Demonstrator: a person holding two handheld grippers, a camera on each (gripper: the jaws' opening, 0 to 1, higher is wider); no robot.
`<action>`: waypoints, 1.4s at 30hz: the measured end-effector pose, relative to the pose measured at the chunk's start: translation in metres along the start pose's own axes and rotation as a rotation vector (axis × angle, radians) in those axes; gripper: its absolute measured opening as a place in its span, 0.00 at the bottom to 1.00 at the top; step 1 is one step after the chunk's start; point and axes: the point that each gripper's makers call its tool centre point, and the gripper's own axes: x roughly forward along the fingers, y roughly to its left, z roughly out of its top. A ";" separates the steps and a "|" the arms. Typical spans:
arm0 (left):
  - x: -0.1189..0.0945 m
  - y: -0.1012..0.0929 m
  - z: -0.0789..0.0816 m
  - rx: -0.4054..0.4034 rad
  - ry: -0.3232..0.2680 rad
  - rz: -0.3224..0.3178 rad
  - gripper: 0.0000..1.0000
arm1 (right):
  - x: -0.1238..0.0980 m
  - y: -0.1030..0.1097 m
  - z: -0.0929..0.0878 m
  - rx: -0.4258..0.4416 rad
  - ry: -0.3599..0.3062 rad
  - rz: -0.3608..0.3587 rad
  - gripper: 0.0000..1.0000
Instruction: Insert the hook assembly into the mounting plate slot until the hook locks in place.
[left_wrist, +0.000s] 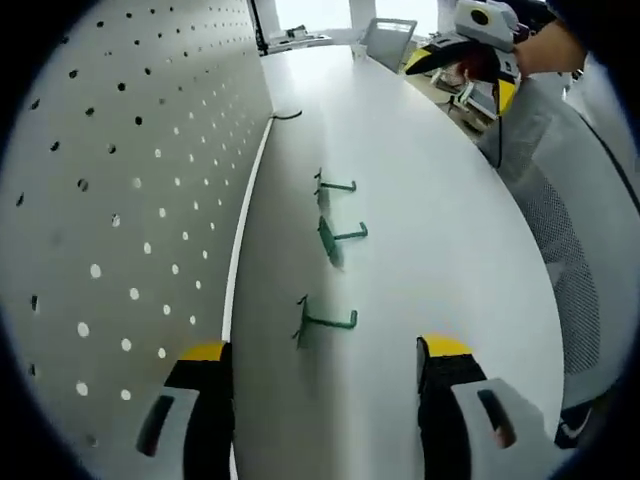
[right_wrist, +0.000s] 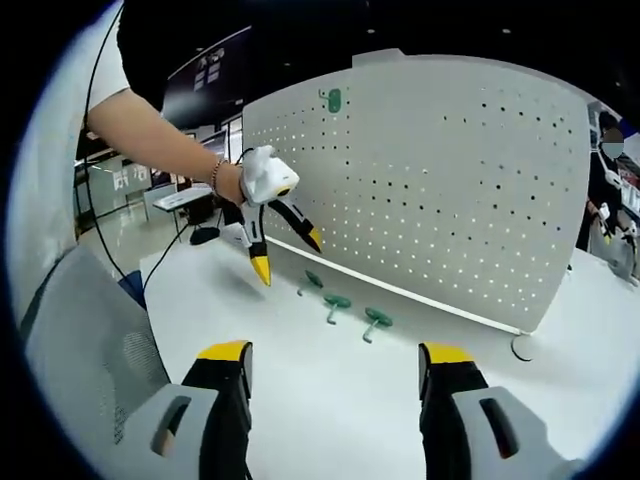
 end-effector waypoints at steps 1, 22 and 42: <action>0.002 0.001 0.000 0.007 0.004 -0.005 0.77 | 0.000 0.000 0.000 -0.001 0.000 0.000 0.66; 0.024 -0.006 -0.007 0.069 0.077 -0.079 0.76 | 0.000 -0.002 -0.006 0.013 0.010 0.001 0.67; 0.031 -0.012 -0.009 0.069 0.078 -0.137 0.73 | 0.000 -0.003 -0.006 0.018 0.006 -0.004 0.66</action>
